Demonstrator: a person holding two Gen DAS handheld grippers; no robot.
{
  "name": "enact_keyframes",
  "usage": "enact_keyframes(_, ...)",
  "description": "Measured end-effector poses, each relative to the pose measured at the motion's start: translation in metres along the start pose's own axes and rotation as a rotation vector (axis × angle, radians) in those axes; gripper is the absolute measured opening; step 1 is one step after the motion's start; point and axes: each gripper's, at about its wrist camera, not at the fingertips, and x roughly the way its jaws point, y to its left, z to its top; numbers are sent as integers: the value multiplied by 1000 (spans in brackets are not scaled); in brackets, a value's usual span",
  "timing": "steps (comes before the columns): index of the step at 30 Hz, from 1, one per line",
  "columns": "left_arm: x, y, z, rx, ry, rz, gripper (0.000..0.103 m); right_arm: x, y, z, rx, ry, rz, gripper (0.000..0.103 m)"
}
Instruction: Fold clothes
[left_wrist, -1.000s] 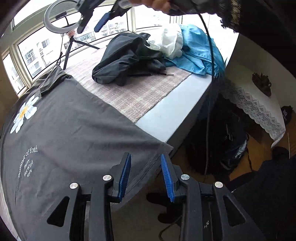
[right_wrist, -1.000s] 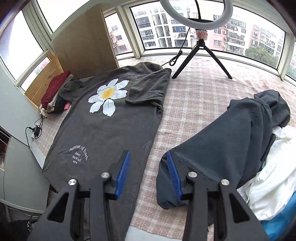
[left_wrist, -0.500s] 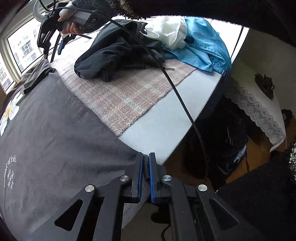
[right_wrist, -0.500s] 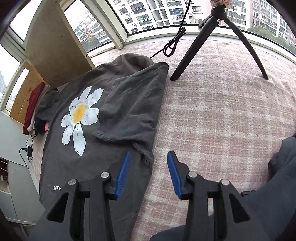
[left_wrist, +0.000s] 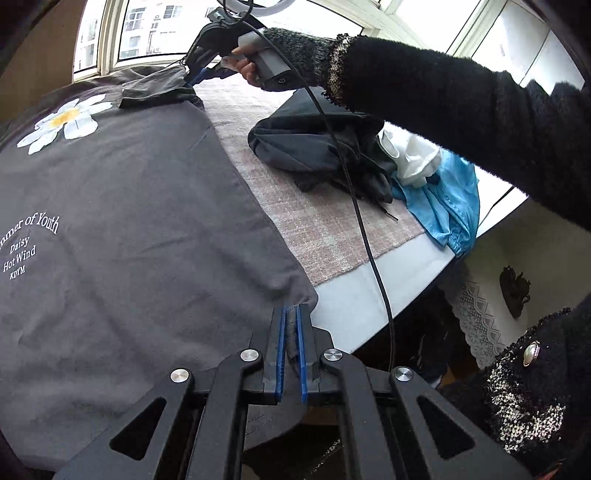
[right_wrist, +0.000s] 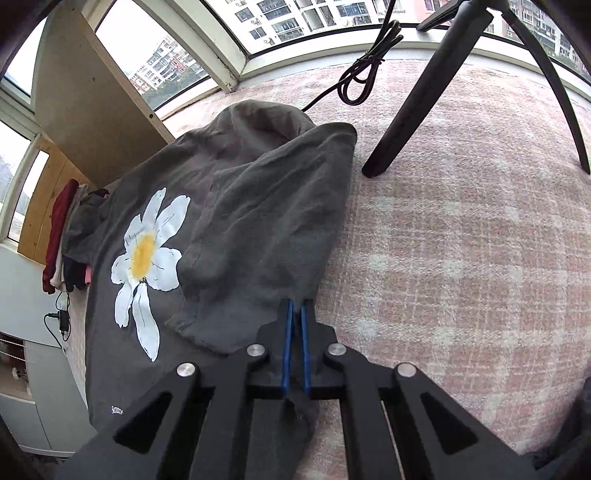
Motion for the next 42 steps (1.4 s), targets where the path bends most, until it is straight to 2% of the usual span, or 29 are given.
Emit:
enact_keyframes(6, -22, 19, -9, -78, -45, -1, 5, -25, 44, 17, -59, -65, 12, 4)
enact_keyframes(13, -64, 56, -27, -184, -111, 74, 5, -21, 130, 32, -186, -117, 24, 2)
enact_keyframes(15, -73, 73, -36, -232, -123, 107, 5, -9, 157, 34, -228, -115, 6, 2)
enact_keyframes(18, -76, 95, -50, -303, -123, 128, 5, 19, 188, 32, -322, -84, -99, 2)
enact_keyframes(20, -75, 106, -56, -331, -119, 118, 5, 35, 193, 33, -357, 0, -158, 9)
enact_keyframes(21, -74, 108, -57, -334, -118, 116, 5, 42, 189, 30, -359, 55, -217, 19)
enact_keyframes(24, -70, 107, -54, -303, -116, 104, 5, 33, 167, 22, -318, 66, -350, 24)
enact_keyframes(25, -69, 106, -52, -286, -115, 96, 5, 28, 160, 19, -302, 64, -388, 33)
enact_keyframes(27, -66, 104, -48, -265, -115, 79, 5, 22, 142, 23, -216, 78, -398, 48)
enact_keyframes(28, -65, 103, -46, -256, -115, 72, 5, 23, 136, 26, -179, 96, -390, 48)
enact_keyframes(31, -62, 102, -41, -228, -106, 66, 5, 36, 133, 36, -150, 145, -399, 48)
enact_keyframes(34, -61, 102, -38, -216, -100, 59, 5, 58, 135, 39, -180, 198, -520, 48)
enact_keyframes(36, -60, 101, -36, -204, -100, 57, 5, 70, 128, 38, -168, 243, -534, 48)
enact_keyframes(37, -60, 100, -36, -201, -102, 53, 5, 73, 126, 36, -170, 246, -524, 39)
enact_keyframes(38, -60, 99, -35, -201, -105, 48, 5, 73, 125, 34, -180, 233, -516, 26)
enact_keyframes(39, -60, 99, -35, -203, -111, 36, 4, 71, 125, 33, -188, 220, -518, 6)
enact_keyframes(42, -62, 97, -33, -213, -135, -10, 4, 53, 123, 33, -182, 180, -487, 5)
